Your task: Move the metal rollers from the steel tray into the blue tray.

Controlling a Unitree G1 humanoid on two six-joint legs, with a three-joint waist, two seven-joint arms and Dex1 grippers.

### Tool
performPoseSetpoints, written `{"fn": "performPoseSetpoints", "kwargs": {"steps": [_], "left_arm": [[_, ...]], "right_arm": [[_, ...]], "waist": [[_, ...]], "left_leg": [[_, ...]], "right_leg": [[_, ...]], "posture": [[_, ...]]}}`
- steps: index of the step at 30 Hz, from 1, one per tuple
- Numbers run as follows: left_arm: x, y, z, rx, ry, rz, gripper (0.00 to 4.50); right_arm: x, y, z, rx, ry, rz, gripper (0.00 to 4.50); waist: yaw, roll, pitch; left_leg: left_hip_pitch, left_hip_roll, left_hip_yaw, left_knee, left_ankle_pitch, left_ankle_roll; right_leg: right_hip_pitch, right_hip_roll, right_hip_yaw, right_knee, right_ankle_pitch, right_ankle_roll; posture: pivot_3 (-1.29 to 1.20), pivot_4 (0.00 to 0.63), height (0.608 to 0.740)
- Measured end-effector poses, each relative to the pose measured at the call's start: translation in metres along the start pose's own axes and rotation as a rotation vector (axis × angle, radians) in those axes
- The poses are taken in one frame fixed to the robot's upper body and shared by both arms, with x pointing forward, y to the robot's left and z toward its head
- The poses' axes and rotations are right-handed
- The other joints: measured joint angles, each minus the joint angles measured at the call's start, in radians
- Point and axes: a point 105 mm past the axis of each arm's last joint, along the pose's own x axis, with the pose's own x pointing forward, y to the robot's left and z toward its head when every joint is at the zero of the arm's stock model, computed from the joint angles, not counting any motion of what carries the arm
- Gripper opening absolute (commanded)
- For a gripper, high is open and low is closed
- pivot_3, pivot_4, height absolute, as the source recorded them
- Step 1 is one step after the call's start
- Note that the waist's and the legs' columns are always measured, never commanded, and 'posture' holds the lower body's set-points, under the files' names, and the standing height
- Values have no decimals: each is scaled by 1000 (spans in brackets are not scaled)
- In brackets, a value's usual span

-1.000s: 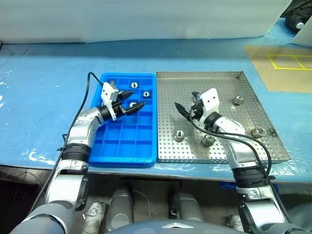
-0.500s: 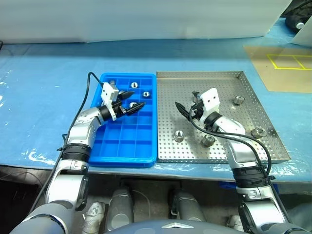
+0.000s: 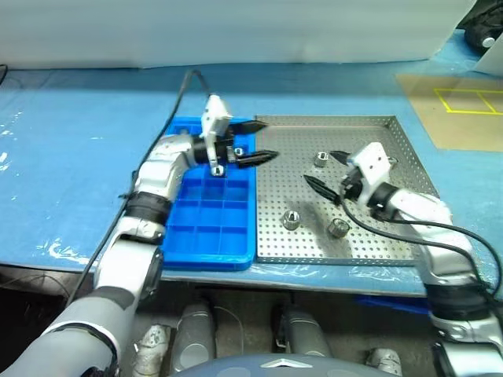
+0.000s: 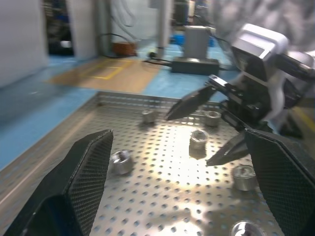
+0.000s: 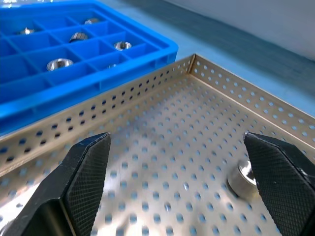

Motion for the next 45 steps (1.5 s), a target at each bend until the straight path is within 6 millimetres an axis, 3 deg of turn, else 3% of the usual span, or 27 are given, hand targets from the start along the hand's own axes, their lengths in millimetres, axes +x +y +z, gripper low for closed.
{"fn": "performPoseSetpoints", "kwargs": {"steps": [7, 15, 23, 29, 35, 38, 42, 44, 45], "left_arm": [[34, -28, -29, 0, 163, -310, 4500], [31, -44, -83, 62, 492, -478, 4500], [39, -48, -96, 180, 620, -533, 4500], [33, -48, -114, 224, 741, -530, 4500], [33, -47, -119, 252, 776, -522, 4500], [34, -47, -120, 252, 779, -524, 3884], [35, -48, -120, 258, 776, -529, 2628], [36, -47, -120, 263, 774, -518, 2628], [36, -47, -120, 263, 772, -516, 2387]], "right_arm": [[-27, 27, 12, 8, 20, 61, 4431], [-44, 43, -1, 58, 85, -8, 4431], [-53, 53, -4, 76, 106, -52, 4431], [-55, 52, -9, 88, 123, -96, 4431], [-60, 48, -11, 84, 138, -143, 4431], [-62, 48, -11, 79, 140, -156, 4500], [-62, 47, -11, 77, 141, -162, 4500], [-62, 47, -11, 78, 140, -167, 4500], [-62, 47, -11, 78, 141, -167, 4500]], "waist": [[-47, 1, -1], [-68, 1, -1], [-80, 2, -1], [-103, 2, -1], [-108, 2, -2], [-108, 3, -2], [-110, 3, -2], [-111, 3, -2], [-111, 3, -2]], "left_leg": [[1, 0, 0, -1, 0, 1], [1, 0, -1, 1, -2, 3], [1, 0, -1, 2, -5, 9], [1, 0, -1, 3, -6, 9], [7, -1, -1, 5, -8, 8], [9, -2, -1, 6, -9, 8], [9, -3, -2, 7, -9, 9], [9, -3, -2, 7, -10, 9], [9, -3, -2, 7, -10, 9]], "right_leg": [[0, 1, 1, -1, 0, 0], [3, 0, 2, -7, 1, 2], [6, 0, 3, -13, 1, 2], [7, -1, 3, -13, 1, 2], [13, -1, 2, -14, 1, 2], [16, -3, 2, -14, 1, 3], [16, -3, 3, -14, 1, 3], [17, -3, 3, -14, 1, 3], [16, -3, 3, -14, 1, 3]], "posture": [[-510, 150, 740], [-592, 150, 740], [-639, 150, 740], [-662, 150, 740], [-676, 150, 740], [-679, 150, 740], [-679, 150, 740], [-676, 150, 740], [-672, 150, 740]]}}
